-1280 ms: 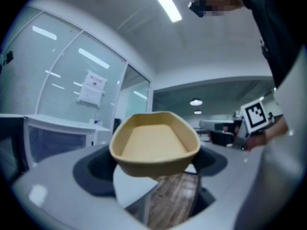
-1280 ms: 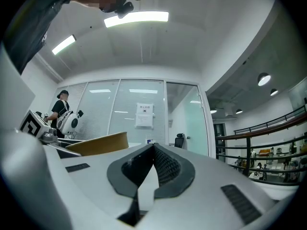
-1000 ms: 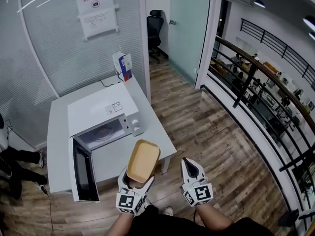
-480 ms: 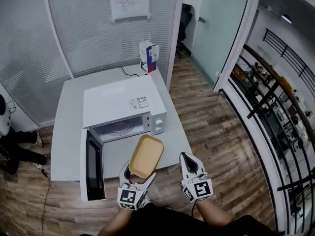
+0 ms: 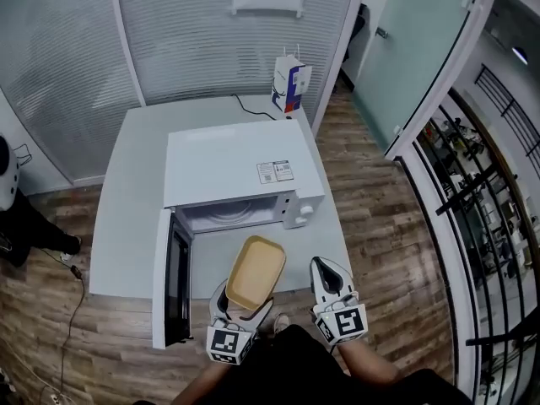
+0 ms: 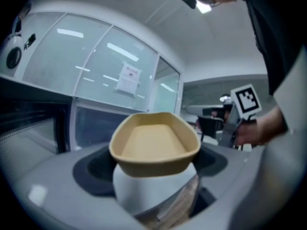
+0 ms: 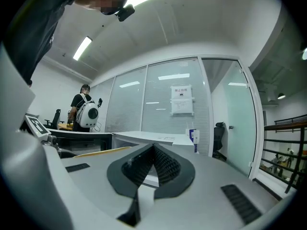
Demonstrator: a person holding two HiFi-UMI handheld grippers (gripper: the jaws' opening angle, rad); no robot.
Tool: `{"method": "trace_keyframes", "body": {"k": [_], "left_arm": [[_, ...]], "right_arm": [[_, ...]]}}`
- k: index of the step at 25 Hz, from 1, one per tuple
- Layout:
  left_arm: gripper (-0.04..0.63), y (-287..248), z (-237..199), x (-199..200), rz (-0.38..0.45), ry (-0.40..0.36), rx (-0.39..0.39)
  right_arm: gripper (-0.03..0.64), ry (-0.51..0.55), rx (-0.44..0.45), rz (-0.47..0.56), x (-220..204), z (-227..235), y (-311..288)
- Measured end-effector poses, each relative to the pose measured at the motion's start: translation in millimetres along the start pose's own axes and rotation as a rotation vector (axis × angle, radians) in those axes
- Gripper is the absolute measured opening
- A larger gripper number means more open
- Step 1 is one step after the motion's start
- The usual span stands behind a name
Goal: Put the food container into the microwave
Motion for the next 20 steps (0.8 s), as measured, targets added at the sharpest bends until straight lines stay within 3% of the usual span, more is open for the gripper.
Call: {"method": "trace_keyframes", "body": {"k": [11,20], "left_arm": [[0.484,-21.4,-46.6,-21.0,-0.048,-0.01,0.195],[0.484,-64.3,-74.1,-37.3,-0.102,-0.063,0.298]], "right_arm": [[0.006,-0.03,0.159,-0.078,-33.5,-19.8,-57.7],[0.006,-0.04,0.214,-0.144,-67.0,-9.7,-99.8]]}}
Point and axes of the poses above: the fingertips, and each gripper's own axes: y backward along the fingers, z to its right, x out of its top, the point moved 5 cm from there along y, backward along the fingers, and after that the axes turned 8 degrees about -y, right-handed, at the moved point
